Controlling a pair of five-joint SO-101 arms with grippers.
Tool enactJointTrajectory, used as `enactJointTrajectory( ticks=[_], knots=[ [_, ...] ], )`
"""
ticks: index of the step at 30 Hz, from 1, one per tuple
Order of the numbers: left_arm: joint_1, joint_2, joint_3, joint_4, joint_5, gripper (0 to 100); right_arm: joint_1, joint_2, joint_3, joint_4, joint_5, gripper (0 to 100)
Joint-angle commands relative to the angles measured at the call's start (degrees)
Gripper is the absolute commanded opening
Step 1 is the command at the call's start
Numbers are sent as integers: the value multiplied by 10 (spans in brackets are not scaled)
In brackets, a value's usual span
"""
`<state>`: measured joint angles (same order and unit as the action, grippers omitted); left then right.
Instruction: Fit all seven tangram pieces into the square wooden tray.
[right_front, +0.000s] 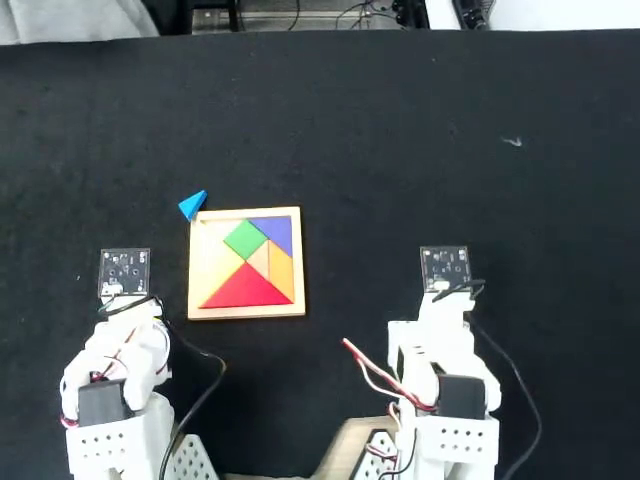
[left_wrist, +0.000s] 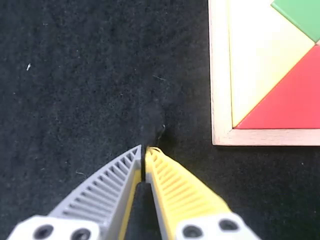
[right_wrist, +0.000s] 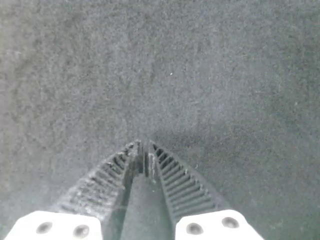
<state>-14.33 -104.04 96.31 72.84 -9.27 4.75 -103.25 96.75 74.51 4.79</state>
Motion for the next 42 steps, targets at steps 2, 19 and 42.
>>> enactJointTrajectory(
  ticks=[2,19,42],
  knots=[
    [5,-3,11,1,-5,31,-3,-53,-2,4,-1,18],
    [8,-3,11,1,-4,32,-5,-53,-2,4,-4,18],
    [20,-4,4,-188,-8,33,-124,-54,-2,-153,0,22]
  ],
)
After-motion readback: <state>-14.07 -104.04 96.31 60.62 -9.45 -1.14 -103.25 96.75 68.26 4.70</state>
